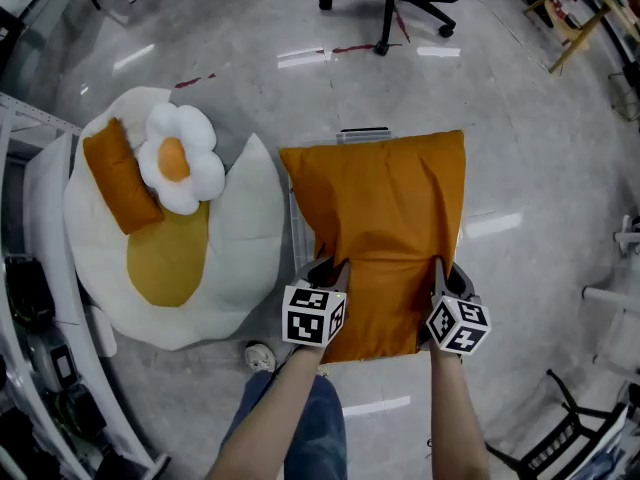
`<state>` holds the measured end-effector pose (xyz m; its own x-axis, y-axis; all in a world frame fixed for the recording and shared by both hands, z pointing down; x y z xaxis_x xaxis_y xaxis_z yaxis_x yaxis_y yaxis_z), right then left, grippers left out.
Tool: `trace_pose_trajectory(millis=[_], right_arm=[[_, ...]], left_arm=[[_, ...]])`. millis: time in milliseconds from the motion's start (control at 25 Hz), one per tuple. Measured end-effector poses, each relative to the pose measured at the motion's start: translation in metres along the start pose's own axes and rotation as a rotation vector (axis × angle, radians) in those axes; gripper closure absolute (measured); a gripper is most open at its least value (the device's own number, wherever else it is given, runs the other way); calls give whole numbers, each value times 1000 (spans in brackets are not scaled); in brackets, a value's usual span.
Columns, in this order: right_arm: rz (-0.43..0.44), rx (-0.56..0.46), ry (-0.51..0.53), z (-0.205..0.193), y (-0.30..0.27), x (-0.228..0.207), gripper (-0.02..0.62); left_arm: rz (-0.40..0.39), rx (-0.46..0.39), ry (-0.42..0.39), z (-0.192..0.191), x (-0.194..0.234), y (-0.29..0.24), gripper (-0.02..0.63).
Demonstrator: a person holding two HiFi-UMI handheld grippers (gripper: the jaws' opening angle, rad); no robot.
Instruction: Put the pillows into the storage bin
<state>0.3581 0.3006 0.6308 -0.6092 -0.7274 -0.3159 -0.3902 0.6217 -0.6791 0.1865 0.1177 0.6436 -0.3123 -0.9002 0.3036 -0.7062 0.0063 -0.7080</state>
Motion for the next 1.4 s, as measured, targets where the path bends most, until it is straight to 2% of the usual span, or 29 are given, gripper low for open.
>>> trace_pose_trajectory(millis=[320, 440, 520, 560, 640, 800, 960, 1160, 1400], right_arm=[[-22, 27, -11, -29, -22, -13, 561], [-37, 22, 1, -30, -26, -16, 555], [-59, 26, -3, -29, -29, -20, 517], [-71, 33, -14, -29, -31, -24, 465], [-82, 51, -39, -32, -34, -29, 415], [-55, 77, -86, -40, -30, -24, 350], [-12, 69, -85, -38, -25, -2, 350], [59, 50, -82, -16, -6, 45, 350], [205, 21, -41, 22, -2, 131, 350]], left_arm=[[18, 50, -32, -22, 9, -20, 522], [19, 58, -75, -21, 11, -25, 522], [26, 73, -83, -19, 15, -28, 510], [35, 86, -73, -19, 18, -30, 493], [57, 119, -42, -22, 25, -34, 459], [53, 134, -2, -26, 29, -32, 385], [60, 76, 24, -22, 34, -17, 383], [99, 16, 78, -11, 44, 25, 383], [200, -78, 120, 17, 82, 102, 383]])
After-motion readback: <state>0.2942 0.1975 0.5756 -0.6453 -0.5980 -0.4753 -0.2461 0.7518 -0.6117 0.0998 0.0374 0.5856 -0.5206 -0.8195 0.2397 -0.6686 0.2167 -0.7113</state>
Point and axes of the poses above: the fingertips, and each gripper's own axes: y backward along the fingers, x to its left, z out of its top, the point moved 7 cm from there along y, backward along the fingers, and after that the axes turned 9 degrees about -y, right-handed, at the moved point
